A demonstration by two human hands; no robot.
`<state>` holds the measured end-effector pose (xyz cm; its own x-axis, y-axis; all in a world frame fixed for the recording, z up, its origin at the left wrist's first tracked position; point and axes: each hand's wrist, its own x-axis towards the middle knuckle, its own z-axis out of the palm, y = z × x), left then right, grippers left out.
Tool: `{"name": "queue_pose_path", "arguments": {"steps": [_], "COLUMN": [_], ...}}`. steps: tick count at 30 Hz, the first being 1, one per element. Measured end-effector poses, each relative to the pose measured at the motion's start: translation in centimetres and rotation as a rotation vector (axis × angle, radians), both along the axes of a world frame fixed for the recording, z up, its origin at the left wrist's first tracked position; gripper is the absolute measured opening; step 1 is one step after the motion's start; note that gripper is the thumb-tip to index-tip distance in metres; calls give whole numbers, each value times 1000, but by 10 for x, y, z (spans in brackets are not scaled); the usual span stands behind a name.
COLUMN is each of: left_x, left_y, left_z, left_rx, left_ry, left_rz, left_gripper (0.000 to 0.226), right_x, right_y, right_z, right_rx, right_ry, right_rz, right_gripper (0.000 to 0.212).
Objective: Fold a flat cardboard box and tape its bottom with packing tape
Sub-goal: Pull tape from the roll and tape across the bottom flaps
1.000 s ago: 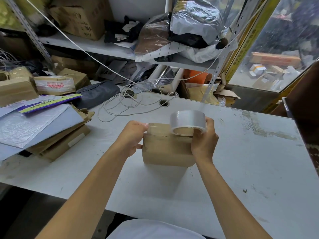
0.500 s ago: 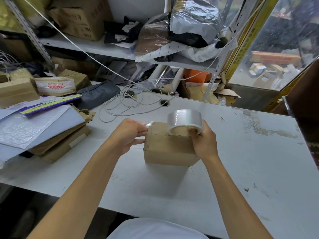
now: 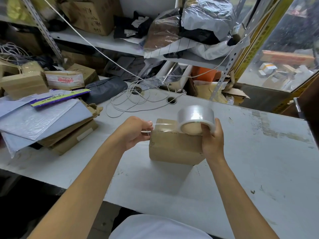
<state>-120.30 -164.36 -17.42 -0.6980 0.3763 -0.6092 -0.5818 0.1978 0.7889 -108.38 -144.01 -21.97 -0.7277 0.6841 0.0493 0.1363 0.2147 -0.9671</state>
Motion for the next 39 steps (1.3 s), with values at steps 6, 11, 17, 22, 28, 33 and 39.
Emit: {"name": "queue_pose_path", "arguments": {"steps": [6, 11, 17, 22, 28, 33, 39], "left_x": [5, 14, 16, 14, 12, 9, 2], "left_y": [4, 14, 15, 16, 9, 8, 9], "left_z": [3, -6, -9, -5, -7, -2, -11], "left_rx": [-49, -114, -85, 9, 26, 59, 12], "left_ry": [69, 145, 130, 18, -45, -25, 22], "left_rz": [-40, -5, 40, 104, 118, 46, -49], "left_gripper": [24, 23, 29, 25, 21, 26, 22], "right_x": [3, -1, -10, -20, -14, -14, -9], "right_y": [-4, 3, -3, -18, -17, -6, -3], "right_z": [-1, 9, 12, 17, 3, 6, 10], "right_rx": [117, 255, 416, 690, 454, 209, -167], "right_ry": [-17, -117, -289, -453, -230, -143, 64], "right_rz": [-65, 5, -140, -264, -203, -190, -137], "right_gripper": [87, 54, 19, 20, 13, 3, 8]}}
